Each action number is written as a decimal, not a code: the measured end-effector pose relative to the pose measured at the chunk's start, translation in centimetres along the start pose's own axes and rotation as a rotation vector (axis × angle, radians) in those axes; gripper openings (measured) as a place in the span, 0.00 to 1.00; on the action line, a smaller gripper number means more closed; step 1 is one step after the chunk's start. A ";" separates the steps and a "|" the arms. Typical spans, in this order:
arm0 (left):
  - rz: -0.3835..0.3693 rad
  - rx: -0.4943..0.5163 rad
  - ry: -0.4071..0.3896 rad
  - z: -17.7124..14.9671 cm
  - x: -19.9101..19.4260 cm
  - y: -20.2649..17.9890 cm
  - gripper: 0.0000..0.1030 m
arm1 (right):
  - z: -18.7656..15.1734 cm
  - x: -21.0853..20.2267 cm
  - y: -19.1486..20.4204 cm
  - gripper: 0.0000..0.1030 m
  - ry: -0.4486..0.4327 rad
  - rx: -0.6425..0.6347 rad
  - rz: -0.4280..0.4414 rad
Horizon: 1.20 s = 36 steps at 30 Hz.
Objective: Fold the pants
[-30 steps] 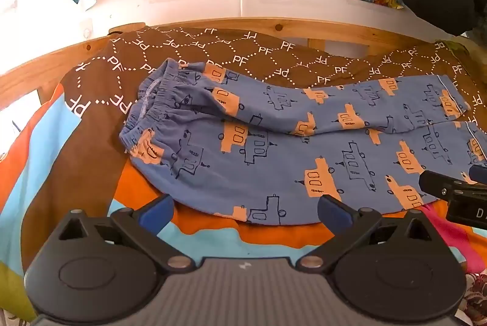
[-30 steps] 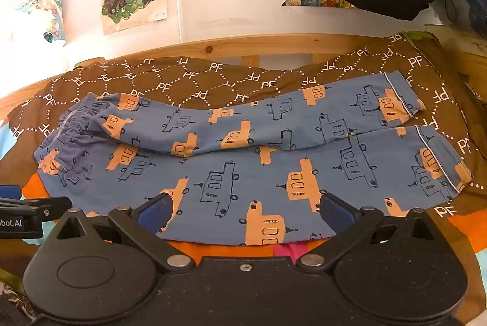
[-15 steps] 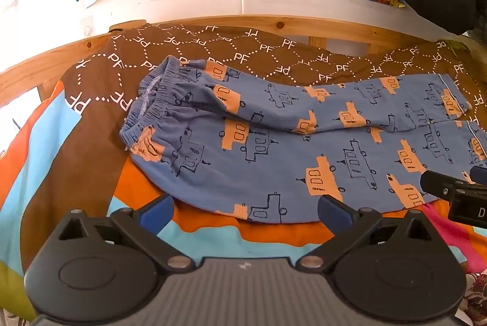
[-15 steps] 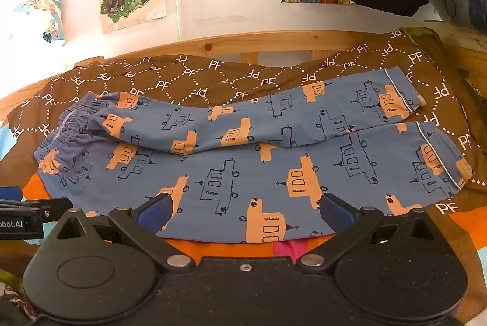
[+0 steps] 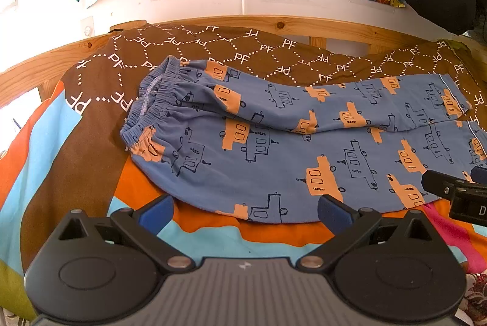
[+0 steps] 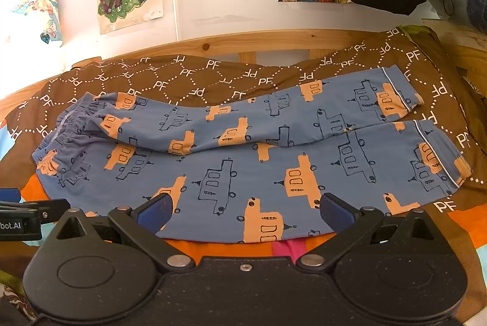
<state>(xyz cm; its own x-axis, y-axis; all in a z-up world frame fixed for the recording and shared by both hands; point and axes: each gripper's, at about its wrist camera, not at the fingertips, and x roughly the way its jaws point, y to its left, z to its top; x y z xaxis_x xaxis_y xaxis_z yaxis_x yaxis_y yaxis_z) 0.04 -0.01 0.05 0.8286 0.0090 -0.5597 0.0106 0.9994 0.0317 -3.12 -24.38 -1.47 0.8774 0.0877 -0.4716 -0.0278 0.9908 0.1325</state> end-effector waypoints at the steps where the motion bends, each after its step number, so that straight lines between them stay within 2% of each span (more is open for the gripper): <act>1: 0.000 0.000 0.000 0.0 0.0 0.0 1.00 | 0.0 0.0 0.0 0.99 0.001 0.000 -0.002; 36: 0.002 0.001 -0.002 0.0 0.0 0.1 1.00 | 0.0 0.1 -0.2 0.99 0.005 0.008 -0.002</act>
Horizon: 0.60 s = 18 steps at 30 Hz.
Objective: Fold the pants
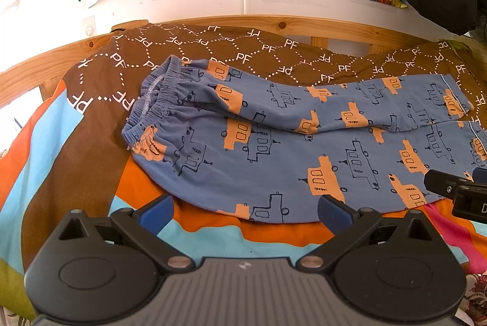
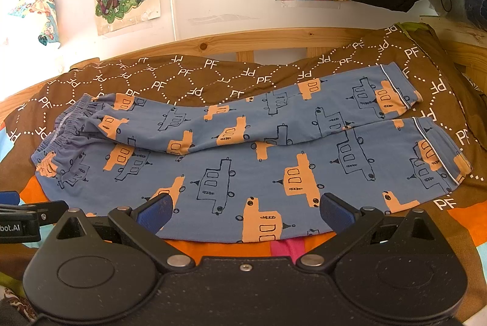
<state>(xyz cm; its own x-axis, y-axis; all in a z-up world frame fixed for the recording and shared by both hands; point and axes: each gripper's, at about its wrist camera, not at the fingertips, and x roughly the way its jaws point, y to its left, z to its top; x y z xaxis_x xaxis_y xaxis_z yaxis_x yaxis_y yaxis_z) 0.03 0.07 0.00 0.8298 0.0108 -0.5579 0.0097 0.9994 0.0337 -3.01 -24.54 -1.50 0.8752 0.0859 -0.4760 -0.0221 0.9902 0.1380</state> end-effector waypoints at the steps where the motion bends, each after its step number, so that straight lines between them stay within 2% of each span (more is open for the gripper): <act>1: 0.000 0.000 0.000 0.0 0.0 0.0 1.00 | 0.0 0.0 0.0 0.99 0.000 0.000 0.000; 18: -0.001 0.000 0.000 0.0 0.0 0.0 1.00 | -0.1 0.0 0.0 0.99 0.002 0.004 0.001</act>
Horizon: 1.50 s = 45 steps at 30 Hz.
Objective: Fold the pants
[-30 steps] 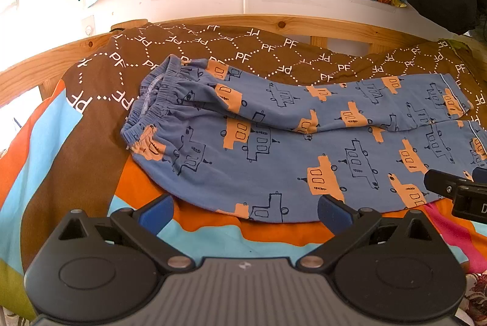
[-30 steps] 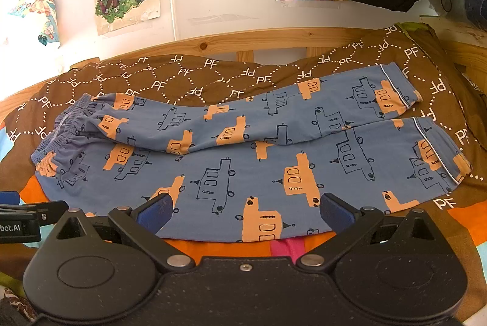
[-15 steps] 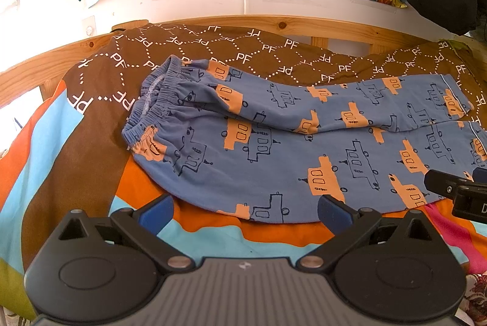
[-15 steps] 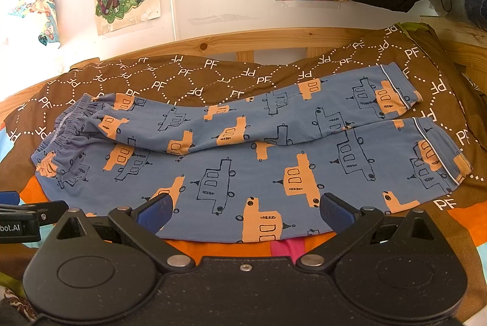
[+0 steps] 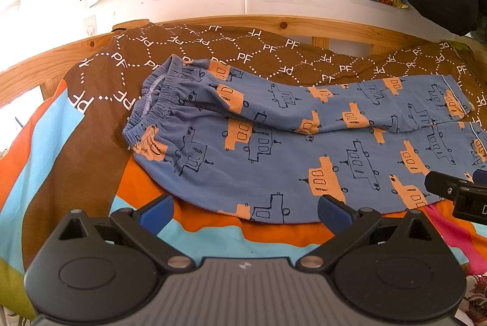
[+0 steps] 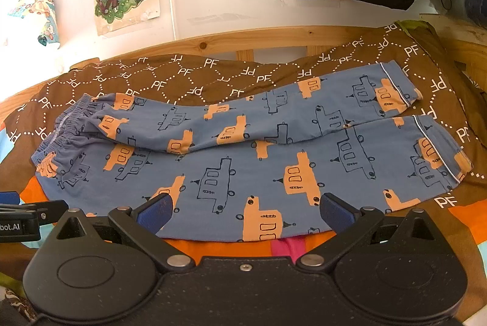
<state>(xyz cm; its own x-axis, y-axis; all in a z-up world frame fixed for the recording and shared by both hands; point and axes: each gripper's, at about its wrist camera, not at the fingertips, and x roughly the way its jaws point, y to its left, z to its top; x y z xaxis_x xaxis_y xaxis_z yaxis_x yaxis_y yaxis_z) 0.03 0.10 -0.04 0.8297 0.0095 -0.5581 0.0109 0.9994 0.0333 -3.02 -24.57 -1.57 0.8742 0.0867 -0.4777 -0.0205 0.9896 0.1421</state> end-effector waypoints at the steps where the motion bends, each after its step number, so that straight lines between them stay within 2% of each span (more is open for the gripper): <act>1: 0.000 0.000 0.001 0.0 0.0 0.1 1.00 | 0.0 0.0 0.0 0.99 0.000 0.000 -0.001; 12: -0.002 -0.002 0.019 -0.2 0.4 0.2 1.00 | -0.1 0.1 -0.2 0.99 0.005 0.007 -0.003; 19: -0.009 -0.036 0.097 -0.4 1.4 0.5 1.00 | -0.3 1.0 -0.2 0.99 0.052 0.001 0.004; 25: -0.098 -0.092 0.173 0.5 2.4 1.5 1.00 | 1.5 2.2 -1.0 0.99 0.087 -0.020 0.032; 30: -0.186 -0.124 0.148 3.9 3.5 2.9 1.00 | 7.4 4.4 -2.3 0.99 0.102 -0.137 0.123; 34: -0.261 -0.140 0.108 7.7 4.9 4.1 1.00 | 13.9 8.3 -3.1 0.99 0.167 -0.237 0.215; 38: -0.359 -0.160 0.186 12.5 8.4 5.2 1.00 | 19.4 14.4 -2.5 0.99 0.285 -0.394 0.318; 39: -0.361 -0.127 0.185 13.9 9.4 5.3 1.00 | 20.1 15.7 -2.2 0.99 0.299 -0.442 0.341; 42: -0.297 0.009 0.163 17.1 11.9 4.7 1.00 | 21.1 19.6 -1.2 0.99 0.289 -0.619 0.383; 43: -0.275 0.068 0.149 18.2 12.7 4.4 1.00 | 21.1 20.7 -1.3 0.99 0.270 -0.633 0.394; 45: -0.207 0.161 0.116 20.2 14.3 3.8 1.00 | 21.1 22.2 -1.9 0.99 0.238 -0.581 0.424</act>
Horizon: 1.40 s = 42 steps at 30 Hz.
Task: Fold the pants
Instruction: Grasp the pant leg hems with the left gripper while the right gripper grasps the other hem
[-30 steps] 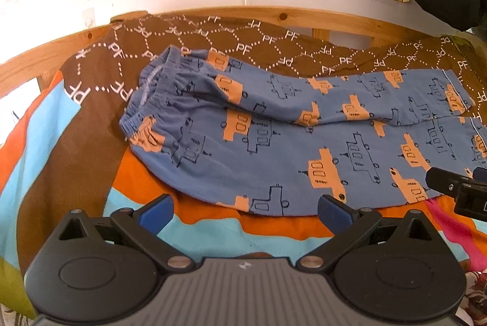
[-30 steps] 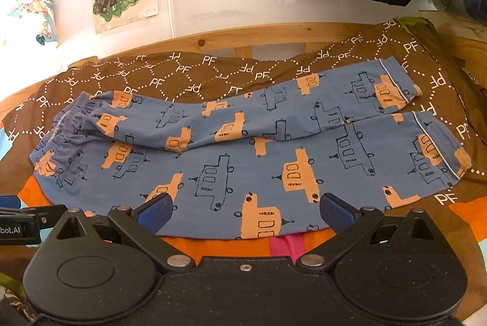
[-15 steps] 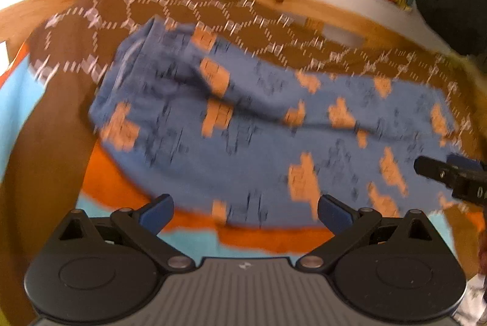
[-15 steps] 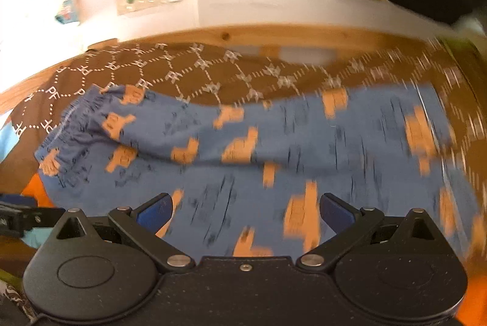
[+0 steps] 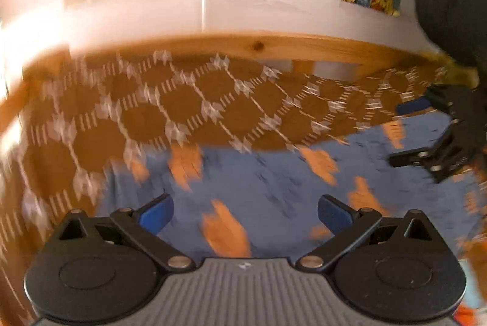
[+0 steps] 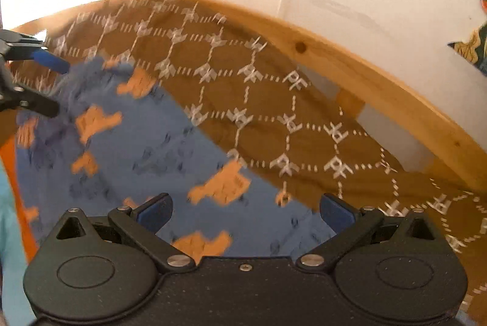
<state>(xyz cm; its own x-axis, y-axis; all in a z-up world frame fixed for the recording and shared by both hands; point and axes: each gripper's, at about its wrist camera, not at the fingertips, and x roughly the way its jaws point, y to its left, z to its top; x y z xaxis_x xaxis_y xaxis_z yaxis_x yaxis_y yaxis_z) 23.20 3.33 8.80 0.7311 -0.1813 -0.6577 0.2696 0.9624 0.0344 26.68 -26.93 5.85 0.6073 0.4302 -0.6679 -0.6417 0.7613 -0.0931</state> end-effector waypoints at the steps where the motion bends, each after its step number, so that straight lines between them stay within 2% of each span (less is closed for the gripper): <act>1: 0.037 0.031 -0.001 0.9 0.5 -0.2 1.00 | -0.3 0.5 -0.7 0.99 -0.027 0.032 0.013; 3: 0.101 0.104 0.006 2.6 2.2 -0.2 1.00 | -0.9 1.5 -1.9 0.99 -0.064 0.085 0.020; 5: 0.117 0.192 0.026 3.6 3.8 -0.3 1.00 | -0.9 2.7 -2.5 0.99 -0.067 0.072 0.012; 9: 0.154 0.447 0.092 4.2 8.2 -1.0 1.00 | -0.9 4.8 -3.1 0.99 0.001 -0.034 -0.005; 12: 0.140 0.525 0.144 3.9 9.9 -1.0 0.96 | -0.6 5.9 -3.9 0.99 0.042 -0.055 -0.008; 17: 0.086 0.440 0.241 4.6 11.5 0.4 0.88 | -0.1 7.8 -5.4 0.90 0.090 0.008 0.012; 20: 0.068 0.413 0.265 5.1 11.9 1.0 0.83 | 0.1 8.7 -5.7 0.83 0.119 0.017 0.020; 23: 0.024 0.384 0.345 5.5 12.9 1.4 0.76 | 0.0 9.3 -5.4 0.78 0.162 -0.010 0.059; 25: 0.005 0.359 0.381 5.5 13.3 1.5 0.56 | -0.1 9.9 -5.4 0.75 0.199 -0.040 0.041; 26: 0.005 0.349 0.393 5.5 13.6 1.6 0.52 | -0.2 10.1 -5.6 0.73 0.207 -0.034 0.038; 28: 0.017 0.339 0.411 5.5 13.9 1.6 0.36 | -0.2 10.3 -5.9 0.72 0.209 -0.010 0.038; 29: 0.017 0.339 0.416 5.5 13.9 1.6 0.33 | -0.3 10.3 -6.0 0.69 0.208 -0.002 0.042; 30: 0.010 0.343 0.415 5.5 13.9 1.6 0.26 | -0.4 10.4 -6.0 0.66 0.212 0.000 0.049; 31: 0.007 0.348 0.417 5.6 13.9 1.5 0.18 | -0.4 10.4 -5.9 0.58 0.219 -0.004 0.058; 32: 0.011 0.352 0.422 5.5 13.9 1.5 0.15 | -0.5 10.6 -5.7 0.52 0.229 -0.014 0.066; 34: 0.040 0.358 0.437 5.5 14.1 1.4 0.05 | -0.6 10.7 -5.1 0.46 0.232 -0.036 0.067; 37: 0.070 0.352 0.428 5.4 13.9 1.2 0.02 | -0.6 10.8 -4.8 0.34 0.228 -0.033 0.064; 39: 0.086 0.339 0.413 5.5 13.5 1.1 0.01 | -0.6 10.6 -4.6 0.19 0.221 -0.035 0.054; 40: 0.099 0.335 0.405 5.5 13.3 1.0 0.01 | -0.6 10.5 -4.5 0.07 0.216 -0.039 0.044; 42: 0.121 0.341 0.371 5.8 12.4 0.7 0.01 | -0.6 10.0 -4.1 0.02 0.198 -0.051 0.013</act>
<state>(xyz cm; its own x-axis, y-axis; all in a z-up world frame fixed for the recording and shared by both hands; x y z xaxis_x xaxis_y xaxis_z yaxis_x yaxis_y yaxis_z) 36.05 0.58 5.01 0.5153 0.0711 -0.8540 0.4308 0.8400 0.3299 35.10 -26.02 -0.86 0.4976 0.3323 -0.8012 -0.6749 0.7286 -0.1169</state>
